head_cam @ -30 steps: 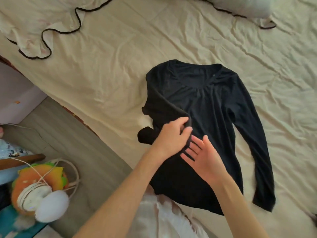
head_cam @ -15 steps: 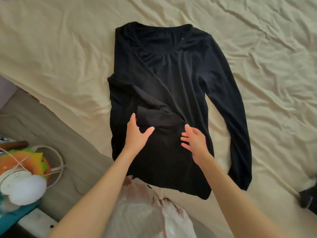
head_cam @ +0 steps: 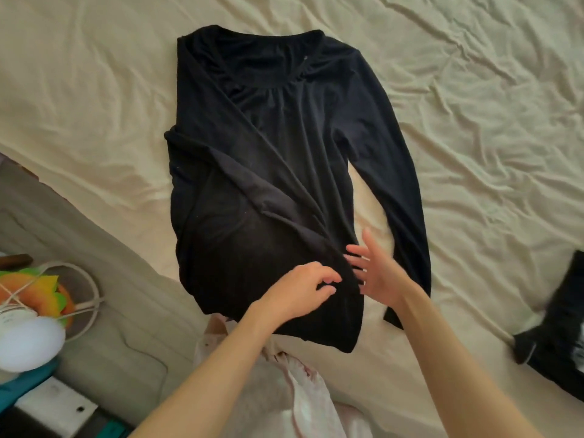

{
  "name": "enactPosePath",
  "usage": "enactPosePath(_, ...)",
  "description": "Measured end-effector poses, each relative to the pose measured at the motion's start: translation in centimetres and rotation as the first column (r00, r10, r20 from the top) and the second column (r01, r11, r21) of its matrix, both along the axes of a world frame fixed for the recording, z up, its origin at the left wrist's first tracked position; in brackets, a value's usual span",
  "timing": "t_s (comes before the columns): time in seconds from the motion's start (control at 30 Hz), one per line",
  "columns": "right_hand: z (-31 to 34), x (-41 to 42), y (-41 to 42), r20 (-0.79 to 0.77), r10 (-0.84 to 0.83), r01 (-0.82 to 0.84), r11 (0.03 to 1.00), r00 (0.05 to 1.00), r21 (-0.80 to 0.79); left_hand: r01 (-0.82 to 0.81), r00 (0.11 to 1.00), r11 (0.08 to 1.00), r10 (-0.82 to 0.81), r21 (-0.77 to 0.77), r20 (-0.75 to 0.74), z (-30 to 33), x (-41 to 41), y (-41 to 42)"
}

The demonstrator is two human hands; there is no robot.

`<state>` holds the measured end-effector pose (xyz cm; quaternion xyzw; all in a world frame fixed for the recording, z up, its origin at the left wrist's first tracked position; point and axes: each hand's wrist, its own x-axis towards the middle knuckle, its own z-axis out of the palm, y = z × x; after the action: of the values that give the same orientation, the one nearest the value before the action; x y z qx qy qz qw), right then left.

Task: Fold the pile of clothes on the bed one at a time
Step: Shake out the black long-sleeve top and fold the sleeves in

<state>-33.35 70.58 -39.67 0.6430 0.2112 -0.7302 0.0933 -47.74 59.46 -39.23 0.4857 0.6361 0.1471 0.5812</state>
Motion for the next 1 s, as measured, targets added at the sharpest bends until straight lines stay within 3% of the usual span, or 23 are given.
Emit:
enactPosePath(0.07, -1.0, 0.4, -0.7, 0.115, 0.165, -0.179, 0.977, 0.979, 0.115, -0.163, 0.986, 0.985, 0.161, -0.05, -0.049, -0.8, -1.0, 0.0)
enactPosePath(0.13, -2.1, 0.4, -1.3, 0.202, 0.232, -0.273, 0.939, 0.952, 0.211, -0.448, 0.892, 0.887, 0.434, -0.117, -0.123, -1.3, -2.5, 0.5)
enactPosePath(0.2, -2.9, 0.1, -1.7, 0.215, 0.245, -0.291, 0.931, 0.945, 0.221, -0.735, 0.659, 0.618, 0.747, -0.279, -0.082, -1.6, -3.9, 1.1)
enactPosePath(0.23, -3.0, 0.0, -1.8, 0.22, 0.269, -0.317, 0.921, 0.938, 0.228, -0.789, 0.521, 0.472, 0.853, -0.394, -0.021, -1.6, -4.3, 1.5)
enactPosePath(0.27, -3.1, -0.2, -2.0, 0.221, 0.293, -0.344, 0.906, 0.93, 0.247, -0.79, 0.428, 0.382, 0.904, -0.479, 0.015, -1.6, -4.4, 1.9)
enactPosePath(0.3, -3.1, -0.4, -2.2, 0.228, 0.323, -0.381, 0.877, 0.919, 0.294, -0.78, 0.401, 0.353, 0.916, -0.517, 0.021, -1.7, -4.5, 2.5)
enactPosePath(0.37, -2.7, -0.7, -3.0, 0.323, 0.402, -0.515, 0.707, 0.857, 0.485, -0.795, 0.36, 0.295, 0.933, -0.53, -0.019, -1.9, -4.3, 3.7)
enactPosePath(0.43, -1.8, -0.7, -4.2, 0.431, 0.472, -0.625, 0.413, 0.769, 0.662, -0.836, 0.272, 0.191, 0.958, -0.515, -0.087, -2.2, -4.0, 4.6)
enactPosePath(0.5, -1.3, -0.3, -5.6, 0.461, 0.617, -0.685, 0.181, 0.638, 0.705, -0.856, 0.249, 0.151, 0.959, -0.494, -0.139, -2.4, -3.8, 4.4)
enactPosePath(0.53, -1.2, 0.2, -6.2, 0.445, 0.676, -0.703, 0.153, 0.587, 0.694, -0.856, 0.264, 0.156, 0.951, -0.493, -0.158, -2.5, -3.8, 4.0)
enactPosePath(0.57, -1.3, 0.7, -6.6, 0.418, 0.695, -0.715, 0.198, 0.585, 0.67, -0.85, 0.273, 0.157, 0.948, -0.502, -0.165, -2.4, -3.8, 3.2)
enactPosePath(0.6, -1.3, 1.1, -6.7, 0.386, 0.654, -0.693, 0.303, 0.65, 0.654, -0.841, 0.265, 0.146, 0.951, -0.521, -0.161, -2.2, -3.9, 2.3)
enactPosePath(0.67, -1.8, 1.4, -6.4, 0.397, 0.413, -0.569, 0.501, 0.82, 0.653, -0.811, 0.217, 0.104, 0.967, -0.576, -0.13, -1.8, -4.3, 0.7)
enactPosePath(0.73, -2.3, 1.0, -5.6, 0.442, 0.236, -0.482, 0.633, 0.865, 0.605, -0.797, 0.197, 0.1, 0.975, -0.596, -0.099, -1.9, -4.7, -0.3)
enactPosePath(0.77, -2.6, 0.7, -5.1, 0.439, 0.239, -0.47, 0.688, 0.866, 0.553, -0.792, 0.217, 0.128, 0.973, -0.597, -0.079, -2.0, -4.8, -0.4)
enactPosePath(0.87, -3.4, -0.8, -4.2, 0.373, 0.397, -0.536, 0.727, 0.838, 0.43, -0.769, 0.296, 0.232, 0.955, -0.595, -0.01, -2.2, -4.7, 0.6)
enactPosePath(1.0, -3.8, -2.2, -4.1, 0.371, 0.383, -0.525, 0.719, 0.846, 0.455, -0.82, 0.267, 0.2, 0.962, -0.537, -0.049, -2.1, -4.0, 2.1)
